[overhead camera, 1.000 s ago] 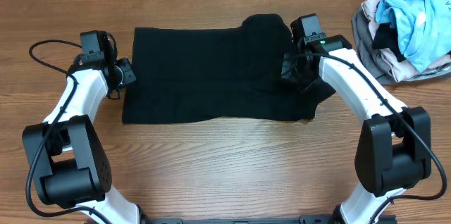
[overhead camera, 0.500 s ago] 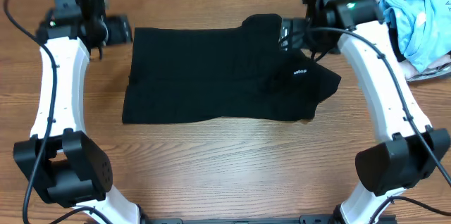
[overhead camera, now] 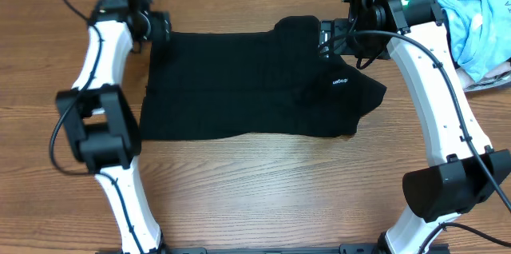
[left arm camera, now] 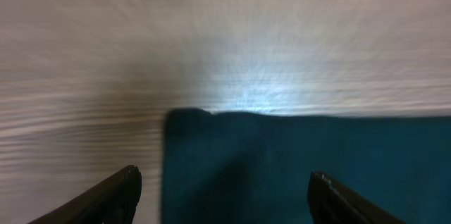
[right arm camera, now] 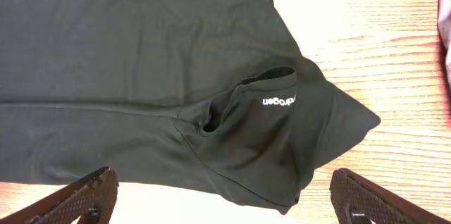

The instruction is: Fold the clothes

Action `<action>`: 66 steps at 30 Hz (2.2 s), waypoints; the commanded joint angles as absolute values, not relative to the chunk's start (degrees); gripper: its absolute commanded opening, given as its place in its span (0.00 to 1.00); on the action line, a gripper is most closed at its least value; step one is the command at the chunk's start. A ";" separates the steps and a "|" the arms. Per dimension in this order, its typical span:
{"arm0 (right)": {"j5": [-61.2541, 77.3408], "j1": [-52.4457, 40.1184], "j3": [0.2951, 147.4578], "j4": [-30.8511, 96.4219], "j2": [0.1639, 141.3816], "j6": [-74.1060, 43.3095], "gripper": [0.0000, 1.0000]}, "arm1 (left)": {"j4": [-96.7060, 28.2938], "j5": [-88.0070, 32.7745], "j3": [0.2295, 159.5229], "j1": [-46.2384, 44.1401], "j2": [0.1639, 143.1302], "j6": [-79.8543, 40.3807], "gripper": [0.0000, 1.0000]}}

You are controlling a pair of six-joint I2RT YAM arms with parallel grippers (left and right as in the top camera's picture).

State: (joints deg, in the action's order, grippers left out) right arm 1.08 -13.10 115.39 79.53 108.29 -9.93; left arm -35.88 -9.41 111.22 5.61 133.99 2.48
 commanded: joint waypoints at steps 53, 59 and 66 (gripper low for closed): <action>1.04 -13.15 115.83 72.16 111.53 -8.88 0.77 | -39.03 2.31 116.33 3.42 142.02 -1.76 0.04; -0.64 -13.13 115.83 61.45 112.66 -8.45 0.72 | -48.05 1.45 120.79 3.29 139.35 -1.96 0.04; -0.60 -13.02 115.85 51.20 121.62 -8.43 0.87 | -54.78 1.39 123.22 2.33 138.52 -1.96 0.04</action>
State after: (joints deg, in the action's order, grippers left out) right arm -0.08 -13.13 115.52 52.51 116.33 -8.88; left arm -53.15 1.15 121.47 2.96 141.16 -1.19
